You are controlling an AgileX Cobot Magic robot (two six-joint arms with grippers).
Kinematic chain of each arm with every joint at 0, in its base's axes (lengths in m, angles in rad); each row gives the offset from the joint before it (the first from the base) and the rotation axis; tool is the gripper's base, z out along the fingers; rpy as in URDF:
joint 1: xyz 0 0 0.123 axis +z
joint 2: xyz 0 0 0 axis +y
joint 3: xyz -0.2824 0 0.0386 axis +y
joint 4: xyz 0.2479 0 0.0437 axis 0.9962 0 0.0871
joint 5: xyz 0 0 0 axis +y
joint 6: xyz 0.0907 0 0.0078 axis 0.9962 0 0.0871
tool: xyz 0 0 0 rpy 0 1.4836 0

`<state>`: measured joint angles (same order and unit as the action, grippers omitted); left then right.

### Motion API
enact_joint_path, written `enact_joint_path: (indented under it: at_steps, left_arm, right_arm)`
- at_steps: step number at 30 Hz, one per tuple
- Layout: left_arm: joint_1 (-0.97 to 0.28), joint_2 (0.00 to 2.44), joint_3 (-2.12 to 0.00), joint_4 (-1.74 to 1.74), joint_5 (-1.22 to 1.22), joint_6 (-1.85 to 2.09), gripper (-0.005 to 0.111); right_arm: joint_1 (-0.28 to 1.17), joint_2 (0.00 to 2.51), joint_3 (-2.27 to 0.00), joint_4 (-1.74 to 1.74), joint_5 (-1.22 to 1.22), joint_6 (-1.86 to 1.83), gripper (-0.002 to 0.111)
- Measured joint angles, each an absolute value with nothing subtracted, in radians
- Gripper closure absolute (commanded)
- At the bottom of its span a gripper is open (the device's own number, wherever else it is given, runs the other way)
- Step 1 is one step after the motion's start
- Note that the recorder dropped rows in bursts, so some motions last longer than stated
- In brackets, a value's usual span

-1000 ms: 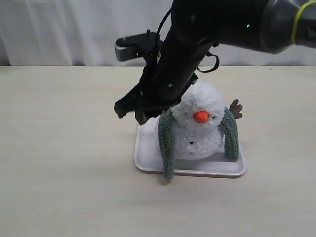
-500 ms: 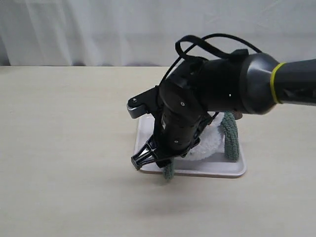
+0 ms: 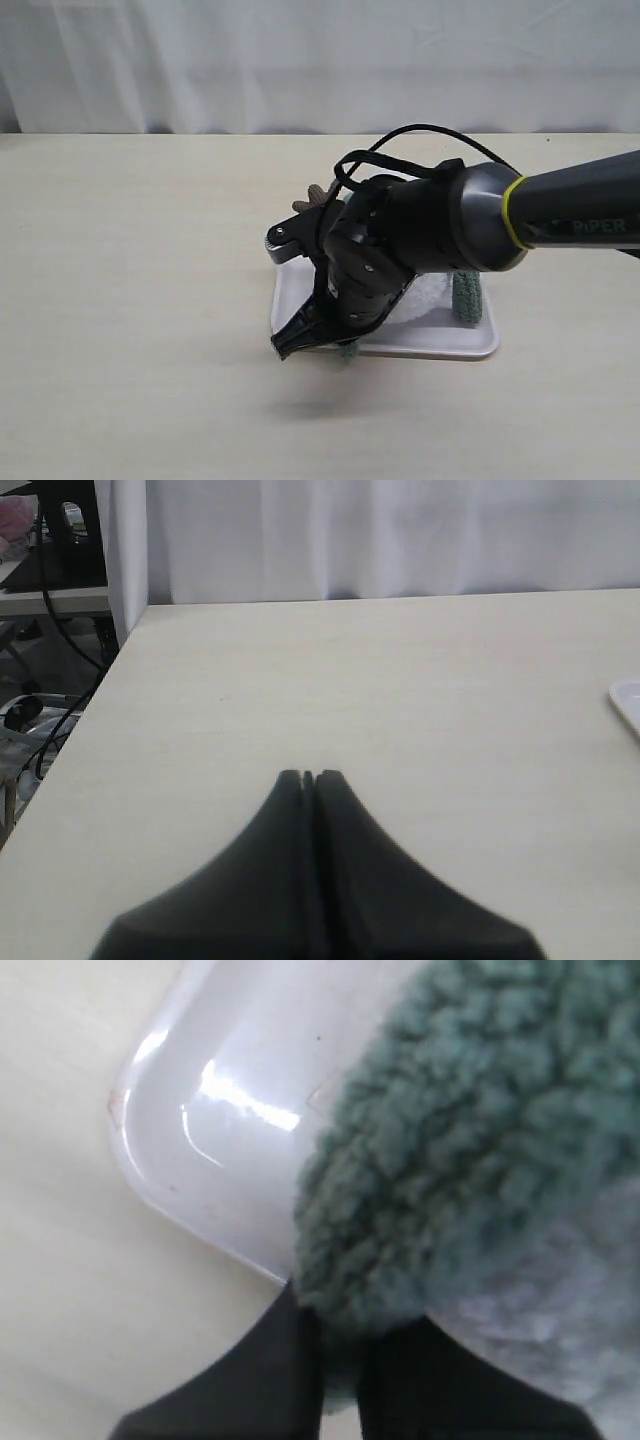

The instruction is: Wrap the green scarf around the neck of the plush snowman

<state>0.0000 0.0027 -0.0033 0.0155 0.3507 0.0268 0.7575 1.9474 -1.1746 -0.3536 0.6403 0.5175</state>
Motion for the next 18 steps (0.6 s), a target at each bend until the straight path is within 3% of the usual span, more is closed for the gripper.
enact_joint_path:
  at_steps: [18]
  left_arm:
    - [0.000, 0.003, -0.003, 0.015, 0.351, 0.027, 0.107]
  right_arm:
    - [0.757, 1.815, -1.152, -0.488, 0.986, 0.491, 0.104]
